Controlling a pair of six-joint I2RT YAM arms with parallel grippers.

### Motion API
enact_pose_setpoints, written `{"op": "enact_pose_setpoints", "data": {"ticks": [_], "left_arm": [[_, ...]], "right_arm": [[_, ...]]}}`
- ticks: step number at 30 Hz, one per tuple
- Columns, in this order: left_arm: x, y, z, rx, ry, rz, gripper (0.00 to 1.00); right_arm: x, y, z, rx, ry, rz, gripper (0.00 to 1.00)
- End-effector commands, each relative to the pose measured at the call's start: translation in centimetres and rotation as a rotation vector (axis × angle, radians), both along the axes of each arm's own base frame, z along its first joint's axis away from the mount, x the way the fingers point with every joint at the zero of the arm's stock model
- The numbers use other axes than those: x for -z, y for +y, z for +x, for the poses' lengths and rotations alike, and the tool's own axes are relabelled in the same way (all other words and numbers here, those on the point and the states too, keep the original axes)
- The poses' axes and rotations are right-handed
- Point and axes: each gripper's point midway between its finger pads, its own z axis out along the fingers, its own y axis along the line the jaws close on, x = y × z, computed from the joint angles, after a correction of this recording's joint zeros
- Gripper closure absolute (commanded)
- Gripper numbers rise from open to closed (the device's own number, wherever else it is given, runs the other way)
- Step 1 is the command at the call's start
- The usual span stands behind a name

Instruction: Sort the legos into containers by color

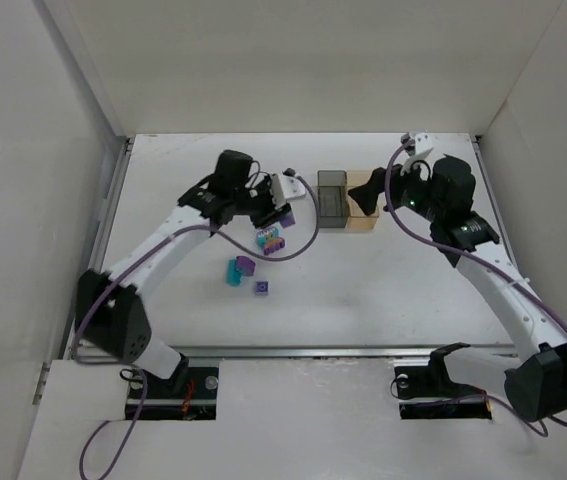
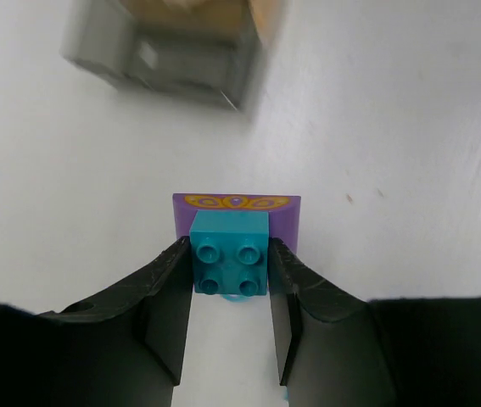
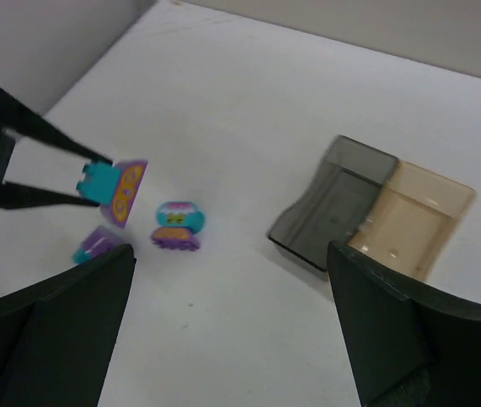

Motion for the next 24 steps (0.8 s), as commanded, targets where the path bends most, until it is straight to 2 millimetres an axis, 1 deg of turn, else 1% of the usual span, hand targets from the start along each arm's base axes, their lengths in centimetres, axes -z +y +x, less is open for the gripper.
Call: {"op": "enact_pose_setpoints", "data": {"ticks": [1,2,3,4,5,6,7,8,9,10,11,12,13,14,15,16,17,19,20,22,23,24], "left_arm": [[-12.8,-2.0,-2.2,0.153,-0.381,-0.295,1.00],[-14.2,-2.1,-2.9,0.186,-0.452,-0.331,1.00],[-15.3,-1.9,-4.8,0.237,-0.502,-0.385,1.00],[-16.5,-2.0,-5.4,0.254,-0.549,-0.423,1.00],[-18.3,-2.1,-5.7,0.261,-0.597,-0.479,1.00],[-19.0,-2.6,-6.5,0.279,-0.597,-0.508,1.00],[-19.8,-2.9,-7.0,0.287,-0.591,-0.526,1.00],[-19.9,-3.2,-7.1,0.296,-0.578,-0.535,1.00],[-20.3,-3.5,-7.5,0.311,-0.572,-0.548,1.00],[-20.3,-3.5,-7.6,0.311,-0.572,-0.548,1.00],[-20.7,-3.6,-7.7,0.322,-0.588,-0.559,1.00],[-20.3,-3.6,-7.6,0.321,-0.578,-0.555,1.00],[-20.5,-3.5,-7.5,0.313,-0.591,-0.557,1.00],[-20.5,-3.8,-7.7,0.322,-0.589,-0.560,1.00],[-20.5,-3.8,-7.7,0.325,-0.597,-0.557,1.00],[-20.2,-3.9,-7.5,0.324,-0.589,-0.553,1.00],[-20.6,-3.9,-7.5,0.325,-0.597,-0.557,1.00],[-21.2,-3.9,-7.5,0.327,-0.623,-0.568,1.00],[-21.2,-4.1,-7.7,0.336,-0.620,-0.571,1.00],[-21.5,-4.5,-8.1,0.348,-0.627,-0.579,1.00],[-21.5,-4.5,-8.1,0.348,-0.627,-0.579,1.00],[-21.5,-4.7,-8.4,0.358,-0.624,-0.583,1.00]], "right_arm": [[-5.1,4.7,-3.9,-0.398,-0.064,0.099,0.00],[-4.8,5.5,-4.1,-0.452,-0.032,0.118,0.00],[-5.0,6.1,-4.5,-0.504,-0.013,0.136,0.00],[-5.3,6.9,-5.7,-0.599,0.008,0.161,0.00],[-6.2,7.3,-5.9,-0.648,0.003,0.176,0.00],[-6.0,7.8,-5.9,-0.693,0.028,0.194,0.00],[-6.1,8.1,-7.0,-0.777,0.037,0.210,0.00],[-6.9,8.3,-7.5,-0.806,0.018,0.220,0.00],[-7.5,8.4,-7.3,-0.818,0.000,0.237,0.00],[-7.5,8.5,-7.3,-0.818,-0.001,0.246,0.00],[-7.7,8.6,-7.6,-0.841,-0.008,0.255,0.00],[-7.6,8.6,-8.0,-0.861,-0.006,0.267,0.00],[-8.6,8.7,-8.4,-0.890,-0.034,0.287,0.00],[-8.8,8.7,-9.2,-0.932,-0.036,0.296,0.00],[-8.6,8.7,-9.5,-0.946,-0.030,0.308,0.00],[-9.2,8.7,-9.7,-0.953,-0.047,0.323,0.00],[-9.4,8.7,-10.0,-0.966,-0.054,0.322,0.00],[-9.5,9.3,-10.8,-1.002,-0.052,0.323,0.00],[-9.2,9.3,-10.6,-1.000,-0.043,0.325,0.00],[-9.0,10.3,-10.5,-1.007,-0.019,0.339,0.00],[-8.6,10.5,-9.9,-0.993,0.008,0.350,0.00],[-8.6,10.5,-9.9,-0.993,0.009,0.350,0.00]]}}
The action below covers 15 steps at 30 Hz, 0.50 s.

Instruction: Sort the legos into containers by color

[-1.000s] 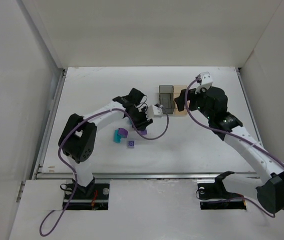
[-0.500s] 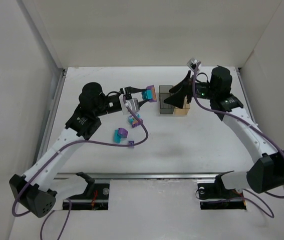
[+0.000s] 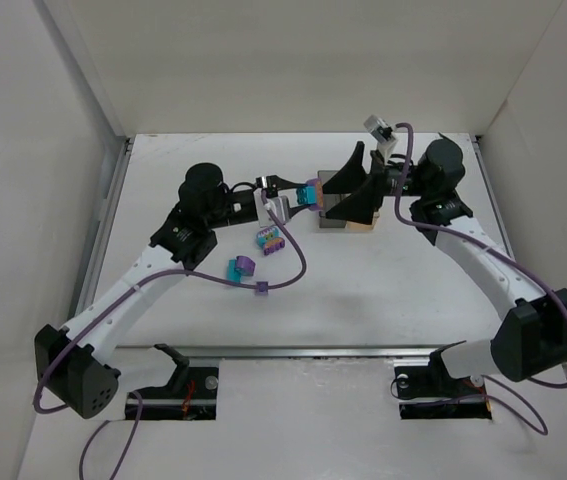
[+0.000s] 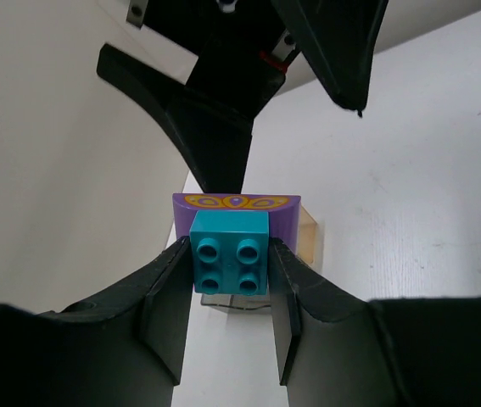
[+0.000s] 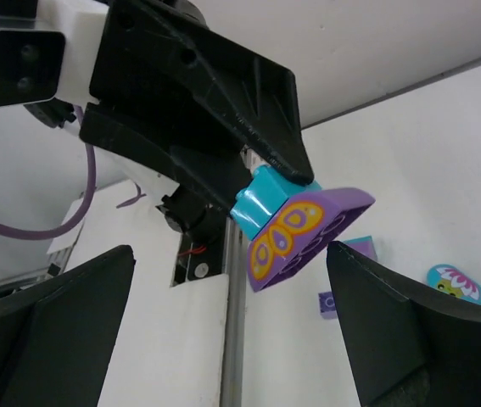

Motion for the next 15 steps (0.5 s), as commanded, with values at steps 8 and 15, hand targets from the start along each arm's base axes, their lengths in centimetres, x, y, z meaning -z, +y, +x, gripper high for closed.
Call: {"op": "enact_pose_setpoints", "data": {"ticks": [8,15], "left_arm": [[-4.0,-0.2,-2.4,0.064,-0.071,-0.089,1.00],[-4.5,-0.3,-2.8,0.086,-0.069,-0.108,1.00]], "right_arm": [[-0.3,1.2,1.8,-0.006,0.007,0.024,0.00],[-1.0,1.4,1.9,-0.043,-0.018,0.042,0.24]]}}
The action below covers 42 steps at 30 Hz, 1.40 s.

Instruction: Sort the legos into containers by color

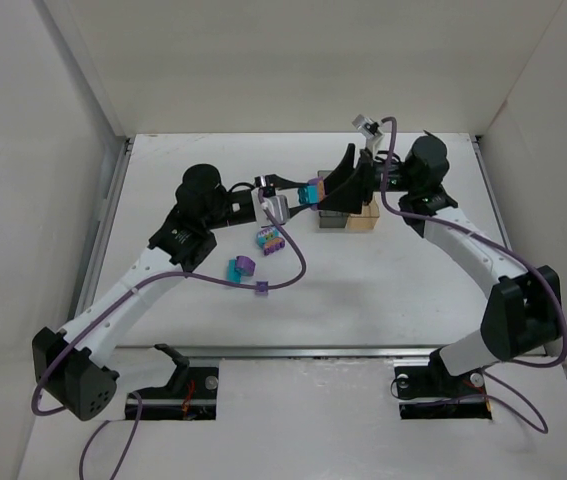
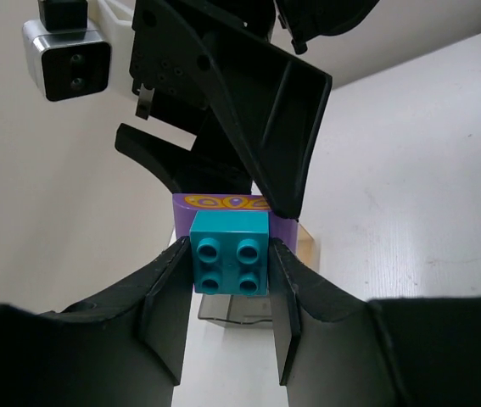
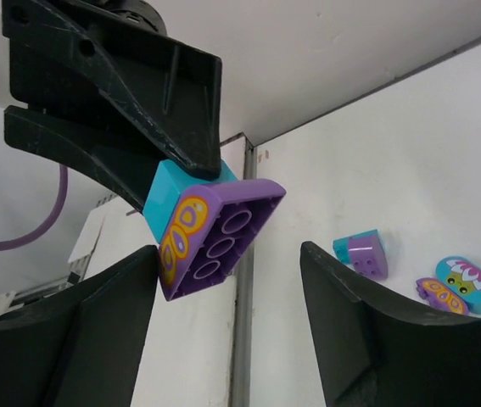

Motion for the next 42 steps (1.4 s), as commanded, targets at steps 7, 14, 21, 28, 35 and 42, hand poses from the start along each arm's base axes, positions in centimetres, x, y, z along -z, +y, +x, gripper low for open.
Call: {"op": "enact_pose_setpoints", "data": {"ticks": [7,14,21,28,35,42], "left_arm": [[-3.6,-0.3,-1.9,0.068,-0.070,-0.087,1.00],[-1.7,0.1,-0.7,-0.012,0.019,-0.050,1.00],[-0.5,0.8,-0.4,-0.063,0.049,-0.061,1.00],[-0.8,1.6,1.4,-0.163,0.071,-0.074,1.00],[2.5,3.1,5.3,-0.397,0.294,-0.067,1.00],[3.3,2.6,5.4,-0.386,0.329,-0.060,1.00]], "right_arm": [[-4.6,-0.3,-2.5,-0.114,-0.152,0.149,0.72],[-2.2,-1.4,-0.4,-0.115,0.051,0.231,1.00],[-2.1,-2.2,0.5,-0.062,0.054,0.268,1.00],[-0.5,-3.2,9.6,0.435,0.130,0.080,1.00],[9.9,-9.4,16.7,1.006,0.249,-0.423,1.00],[16.8,-9.1,18.7,0.933,0.295,-0.717,1.00]]}}
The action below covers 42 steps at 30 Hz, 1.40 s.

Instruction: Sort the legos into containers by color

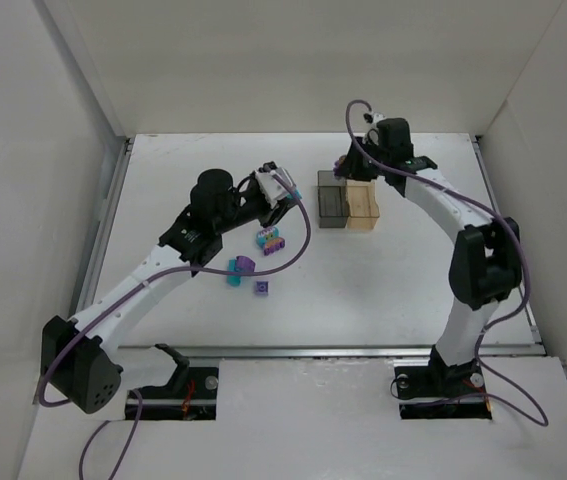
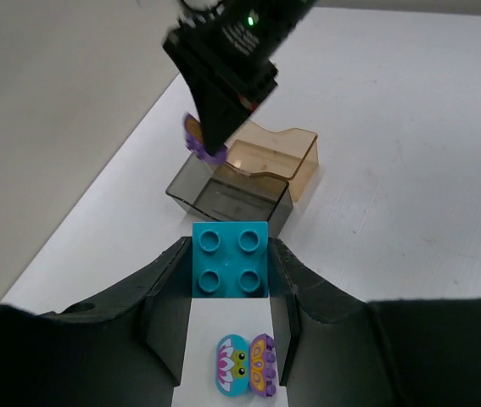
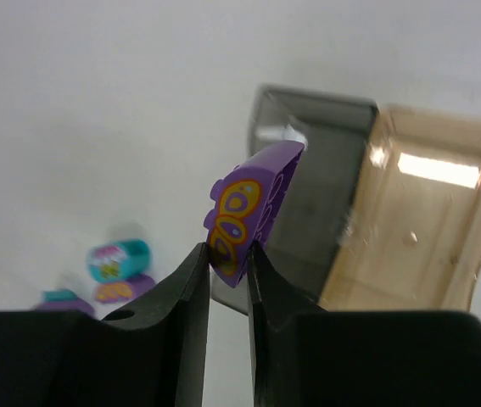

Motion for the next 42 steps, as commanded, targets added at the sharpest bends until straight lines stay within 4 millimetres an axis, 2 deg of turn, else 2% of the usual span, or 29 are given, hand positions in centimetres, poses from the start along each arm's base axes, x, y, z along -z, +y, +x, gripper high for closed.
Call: {"op": "enact_pose_setpoints", "data": {"ticks": [1,3,4,7,8,10,12,13,14,20,21,22,23,25,26,27,28,29,30,31,32,33,34,35,36,37,39,41,42], "left_arm": [[-2.3,-0.2,0.2,-0.015,-0.012,-0.059,1.00],[-1.9,-0.3,0.4,-0.015,-0.004,-0.054,1.00],[-2.4,-0.3,0.4,-0.015,-0.012,-0.059,1.00],[-1.6,-0.5,0.7,-0.016,0.011,-0.053,1.00],[-1.3,-0.6,0.9,-0.016,0.019,-0.048,1.00],[-1.4,-0.8,1.1,-0.016,0.019,-0.048,1.00],[-0.6,-1.0,1.4,-0.017,0.035,-0.037,1.00],[-1.2,-1.1,1.5,-0.016,0.020,-0.047,1.00],[-0.8,-1.2,1.7,-0.017,0.029,-0.041,1.00],[-0.4,-2.0,2.9,-0.017,0.039,-0.034,1.00],[0.2,-2.4,3.2,-0.008,0.052,-0.027,1.00],[-0.2,-2.5,3.3,-0.008,0.045,-0.032,1.00],[-0.2,-3.1,3.9,0.002,0.050,-0.030,1.00],[-0.1,-4.0,4.7,0.013,0.073,-0.040,1.00],[1.5,-5.0,5.5,0.030,0.113,-0.027,1.00],[-0.1,-5.9,6.3,0.047,0.097,-0.050,1.00],[0.5,-6.6,6.8,0.058,0.134,-0.049,1.00],[0.7,-7.3,7.4,0.074,0.146,-0.045,1.00],[1.3,-8.9,8.9,0.097,0.168,-0.046,1.00],[1.8,-10.0,9.4,0.109,0.179,-0.039,1.00],[2.7,-11.0,9.9,0.114,0.213,-0.028,1.00],[5.9,-12.0,11.3,0.110,0.264,0.004,0.98],[4.4,-14.0,11.7,0.128,0.227,-0.014,0.97],[5.2,-14.3,12.4,0.117,0.236,-0.006,0.97],[5.7,-15.5,12.5,0.133,0.230,-0.008,0.97],[7.4,-16.5,13.0,0.122,0.237,0.003,0.97],[7.4,-17.2,14.0,0.111,0.222,-0.038,0.95],[9.3,-17.7,14.4,0.103,0.262,-0.048,0.93],[9.5,-17.9,14.6,0.103,0.261,-0.059,0.90]], "right_arm": [[3.9,-2.0,-1.5,0.003,0.116,-0.195,1.00],[4.5,-2.1,-1.4,-0.004,0.122,-0.207,0.99],[4.5,-1.9,-1.5,-0.012,0.123,-0.202,0.93],[6.3,-1.3,-1.8,-0.054,0.169,-0.197,0.81],[6.1,-1.2,-1.9,-0.073,0.163,-0.197,0.76],[6.5,-0.2,-2.4,-0.118,0.173,-0.186,0.73],[6.8,-0.3,-2.4,-0.123,0.168,-0.192,0.67],[6.8,0.2,-2.6,-0.134,0.167,-0.193,0.65],[6.8,0.2,-2.6,-0.134,0.167,-0.193,0.61],[5.2,0.5,-1.9,-0.150,0.136,-0.193,0.18],[3.7,0.0,-1.9,-0.138,0.106,-0.185,0.17],[2.3,0.0,-1.9,-0.136,0.076,-0.178,0.17],[1.1,-0.7,-1.8,-0.119,0.054,-0.172,0.17],[-1.5,-4.0,-0.6,0.010,0.004,-0.191,0.15],[-3.7,-5.5,-0.6,0.068,-0.037,-0.194,0.15],[-4.3,-6.9,-0.7,0.117,-0.043,-0.215,0.13],[-5.3,-9.7,-0.1,0.224,-0.066,-0.257,0.13],[-6.4,-11.2,-0.7,0.279,-0.079,-0.266,0.12],[-6.7,-12.4,-1.0,0.320,-0.085,-0.282,0.12],[-6.8,-14.2,-1.2,0.391,-0.087,-0.317,0.12],[-6.2,-14.9,-1.6,0.419,-0.074,-0.341,0.10],[-6.8,-15.4,-2.2,0.443,-0.086,-0.349,0.09],[-6.6,-16.2,-2.6,0.466,-0.077,-0.362,0.09],[-6.4,-16.5,-3.3,0.475,-0.073,-0.370,0.09],[-6.4,-17.4,-3.5,0.500,-0.071,-0.378,0.08],[-6.2,-17.6,-3.9,0.507,-0.062,-0.388,0.08],[-6.1,-18.6,-4.5,0.534,-0.057,-0.399,0.08],[-6.4,-19.1,-5.2,0.544,-0.057,-0.399,0.08],[-6.9,-19.7,-5.4,0.564,-0.065,-0.401,0.08]]}}
